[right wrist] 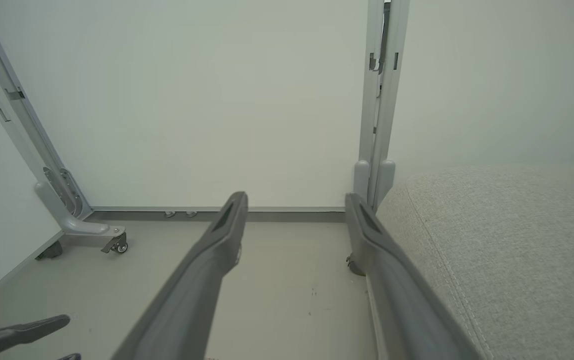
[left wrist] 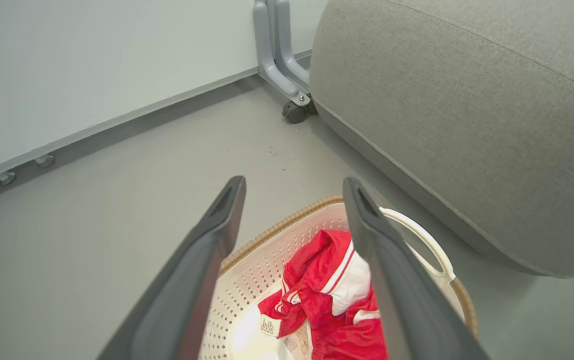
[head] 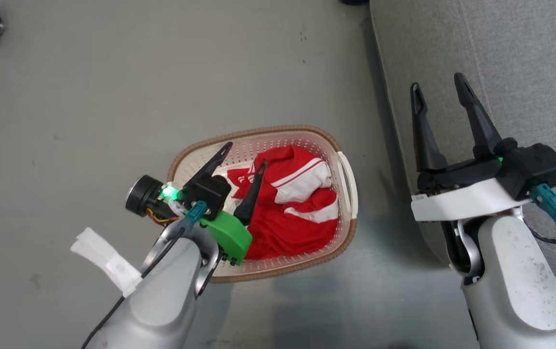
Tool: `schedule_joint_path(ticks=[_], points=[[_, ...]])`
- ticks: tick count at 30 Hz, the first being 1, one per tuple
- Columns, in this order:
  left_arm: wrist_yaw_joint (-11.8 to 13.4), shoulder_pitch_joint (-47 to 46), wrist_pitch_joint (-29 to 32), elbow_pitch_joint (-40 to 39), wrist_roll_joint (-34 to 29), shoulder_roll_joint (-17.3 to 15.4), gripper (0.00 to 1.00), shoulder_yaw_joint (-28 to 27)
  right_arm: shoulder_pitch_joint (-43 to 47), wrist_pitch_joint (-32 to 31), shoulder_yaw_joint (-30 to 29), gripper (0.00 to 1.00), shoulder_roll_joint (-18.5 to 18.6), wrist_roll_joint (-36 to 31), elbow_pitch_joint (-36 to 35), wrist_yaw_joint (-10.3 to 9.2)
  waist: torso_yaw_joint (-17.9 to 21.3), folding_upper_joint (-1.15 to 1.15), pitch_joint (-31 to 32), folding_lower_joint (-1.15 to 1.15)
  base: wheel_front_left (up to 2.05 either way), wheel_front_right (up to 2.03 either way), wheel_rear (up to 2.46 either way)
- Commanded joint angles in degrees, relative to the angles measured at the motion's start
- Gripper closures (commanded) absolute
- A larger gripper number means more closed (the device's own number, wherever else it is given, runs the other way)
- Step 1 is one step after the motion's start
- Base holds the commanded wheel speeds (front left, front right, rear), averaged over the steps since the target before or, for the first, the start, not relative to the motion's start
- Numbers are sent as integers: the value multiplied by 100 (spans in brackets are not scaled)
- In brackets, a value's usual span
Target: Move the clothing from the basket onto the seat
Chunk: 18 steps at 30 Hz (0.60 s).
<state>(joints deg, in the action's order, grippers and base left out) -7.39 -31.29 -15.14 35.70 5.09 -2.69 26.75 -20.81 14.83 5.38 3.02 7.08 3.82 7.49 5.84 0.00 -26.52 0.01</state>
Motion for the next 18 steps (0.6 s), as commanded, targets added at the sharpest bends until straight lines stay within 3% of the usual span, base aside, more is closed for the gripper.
schedule_joint_path(ticks=[1,11,18], points=[[-16,-254,-1,165,5,-38,0,182,-153,38,1,0,2,-4,-44,0,405,0,-955,-1,0,0,0],[-17,-1168,195,1469,643,-41,0,1645,-508,38,11,0,-10,78,-388,0,589,0,-1892,-1,0,0,0],[-18,-1743,523,2078,1024,-40,0,2209,-670,39,117,0,-9,82,-588,0,655,0,-2499,-1,0,0,0]])
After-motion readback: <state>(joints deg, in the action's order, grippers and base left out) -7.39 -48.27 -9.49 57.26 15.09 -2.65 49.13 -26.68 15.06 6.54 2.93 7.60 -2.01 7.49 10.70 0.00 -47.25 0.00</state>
